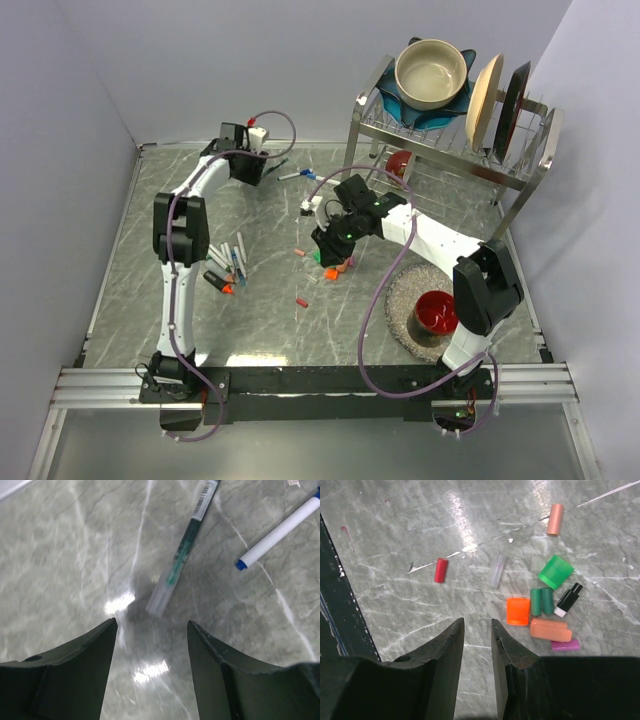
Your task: Open the pen caps
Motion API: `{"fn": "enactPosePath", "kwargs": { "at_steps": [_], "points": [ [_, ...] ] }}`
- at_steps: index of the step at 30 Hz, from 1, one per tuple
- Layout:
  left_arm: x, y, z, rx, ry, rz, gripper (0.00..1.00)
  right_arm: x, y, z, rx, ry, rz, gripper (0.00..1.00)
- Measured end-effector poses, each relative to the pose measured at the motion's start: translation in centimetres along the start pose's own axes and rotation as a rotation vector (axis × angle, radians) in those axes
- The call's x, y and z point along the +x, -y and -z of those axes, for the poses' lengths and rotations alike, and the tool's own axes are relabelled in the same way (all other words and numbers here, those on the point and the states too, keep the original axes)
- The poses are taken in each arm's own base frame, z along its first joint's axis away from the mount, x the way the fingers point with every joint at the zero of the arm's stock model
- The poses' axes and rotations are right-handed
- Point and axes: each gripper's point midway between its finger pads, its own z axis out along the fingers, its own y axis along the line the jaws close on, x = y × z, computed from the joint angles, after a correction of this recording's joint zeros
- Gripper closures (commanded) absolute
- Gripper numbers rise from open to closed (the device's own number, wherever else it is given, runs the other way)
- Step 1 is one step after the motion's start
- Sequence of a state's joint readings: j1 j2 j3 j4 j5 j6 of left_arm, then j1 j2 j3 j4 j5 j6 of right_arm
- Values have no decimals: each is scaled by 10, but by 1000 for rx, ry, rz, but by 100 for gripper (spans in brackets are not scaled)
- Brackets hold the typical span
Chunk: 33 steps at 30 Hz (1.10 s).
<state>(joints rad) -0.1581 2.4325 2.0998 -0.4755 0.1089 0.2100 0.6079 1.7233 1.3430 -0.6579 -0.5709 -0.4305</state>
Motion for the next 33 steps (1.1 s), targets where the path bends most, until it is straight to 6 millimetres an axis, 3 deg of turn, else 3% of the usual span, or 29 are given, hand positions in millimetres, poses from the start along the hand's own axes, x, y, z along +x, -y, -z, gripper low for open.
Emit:
{"fn": "enactPosePath", "kwargs": {
  "at_steps": [6, 14, 18, 23, 33],
  "points": [
    [7, 6, -19, 65, 4, -107, 37, 1, -7, 0, -36, 0, 5, 64],
    [-10, 12, -34, 114, 76, -142, 40, 0, -10, 0, -57, 6, 16, 64],
    [-10, 13, -34, 120, 78, -142, 55, 1, -11, 0, -64, 6, 19, 64],
    [-9, 13, -34, 121, 74, -140, 63, 1, -12, 0, -68, 5, 19, 64],
    [-5, 14, -34, 118, 71, -116, 95, -1, -13, 5, -64, 15, 25, 64]
  ]
}}
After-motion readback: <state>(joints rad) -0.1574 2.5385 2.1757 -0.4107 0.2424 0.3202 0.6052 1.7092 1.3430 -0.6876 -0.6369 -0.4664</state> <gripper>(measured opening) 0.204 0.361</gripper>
